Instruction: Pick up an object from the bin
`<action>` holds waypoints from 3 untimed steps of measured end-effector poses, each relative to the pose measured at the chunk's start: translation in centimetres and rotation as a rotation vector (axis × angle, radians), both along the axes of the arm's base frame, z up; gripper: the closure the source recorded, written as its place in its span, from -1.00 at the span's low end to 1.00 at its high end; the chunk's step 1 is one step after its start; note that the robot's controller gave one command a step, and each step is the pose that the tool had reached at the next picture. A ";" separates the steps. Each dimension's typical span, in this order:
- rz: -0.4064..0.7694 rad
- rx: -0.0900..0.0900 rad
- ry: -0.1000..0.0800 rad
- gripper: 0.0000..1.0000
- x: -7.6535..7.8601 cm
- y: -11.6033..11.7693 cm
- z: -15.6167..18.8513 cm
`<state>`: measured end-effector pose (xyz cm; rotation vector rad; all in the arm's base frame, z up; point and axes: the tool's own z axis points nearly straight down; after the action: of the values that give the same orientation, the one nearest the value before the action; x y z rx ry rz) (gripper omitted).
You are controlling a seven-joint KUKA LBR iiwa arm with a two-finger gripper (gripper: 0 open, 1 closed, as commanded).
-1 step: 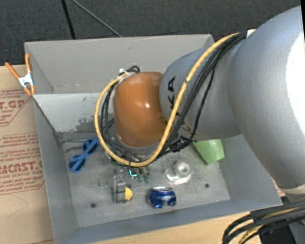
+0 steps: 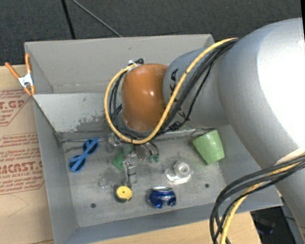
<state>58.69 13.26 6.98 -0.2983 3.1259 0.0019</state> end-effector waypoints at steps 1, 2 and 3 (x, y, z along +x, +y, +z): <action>0.070 -0.001 -0.003 -1.00 -0.2 -1.6 3.1; 0.098 -0.001 -0.002 -1.00 -0.5 -2.2 4.1; 0.106 0.001 0.001 -1.00 0.3 -1.8 -0.2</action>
Offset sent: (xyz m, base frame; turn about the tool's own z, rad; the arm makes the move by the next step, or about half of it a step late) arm -0.0029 -0.0156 0.0302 -0.0706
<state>58.99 11.51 6.73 -0.4635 3.1070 0.0030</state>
